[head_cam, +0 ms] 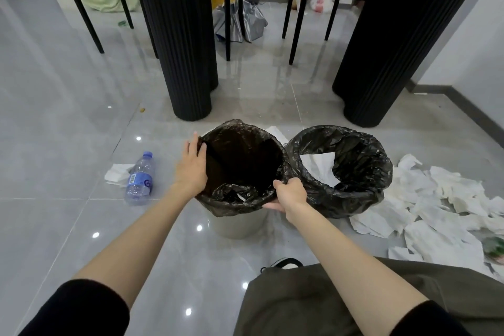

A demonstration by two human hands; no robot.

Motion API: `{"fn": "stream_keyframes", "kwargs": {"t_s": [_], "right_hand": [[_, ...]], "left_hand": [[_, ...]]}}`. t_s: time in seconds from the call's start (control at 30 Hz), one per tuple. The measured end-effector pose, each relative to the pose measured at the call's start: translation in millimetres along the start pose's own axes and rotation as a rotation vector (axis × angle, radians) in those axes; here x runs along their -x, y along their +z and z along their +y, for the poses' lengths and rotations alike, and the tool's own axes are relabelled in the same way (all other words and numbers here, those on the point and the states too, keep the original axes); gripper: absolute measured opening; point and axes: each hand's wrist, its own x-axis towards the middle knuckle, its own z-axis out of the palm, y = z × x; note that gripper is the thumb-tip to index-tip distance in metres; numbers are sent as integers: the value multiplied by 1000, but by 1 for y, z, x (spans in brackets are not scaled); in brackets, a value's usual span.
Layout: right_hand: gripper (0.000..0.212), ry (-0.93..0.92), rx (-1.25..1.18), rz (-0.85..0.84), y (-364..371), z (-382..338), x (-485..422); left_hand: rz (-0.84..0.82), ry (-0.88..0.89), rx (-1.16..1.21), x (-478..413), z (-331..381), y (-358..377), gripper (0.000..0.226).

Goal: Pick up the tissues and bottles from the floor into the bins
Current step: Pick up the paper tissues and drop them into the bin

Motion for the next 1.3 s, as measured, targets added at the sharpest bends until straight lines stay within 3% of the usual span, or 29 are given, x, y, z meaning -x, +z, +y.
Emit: {"fn": "stream_keyframes", "kwargs": {"t_s": [0.2,0.33,0.67,0.77,1.07,1.2,1.3], "right_hand": [[41,3,-49,22,1,0,-3],[36,-34,31,36,1,3,-8],[16,-93,59,97,11,11,-17],[16,-90,39,88,12,12,-20],[17,-89,87,89,13,16,-21],[33,-147,124,128,17,22,-24],[33,-178,119,145,17,24,-22]], "left_hand": [[246,-163,484,-19,-8,-8,35],[311,-394,738,-29,-11,-10,30],[244,-583,842,-53,-25,-6,20],[148,-696,935,-55,-43,7,33],[-190,-810,1221,-21,-45,42,31],[-155,-715,1161,-30,-48,25,25],[21,-663,1065,-41,-53,6,28]]}}
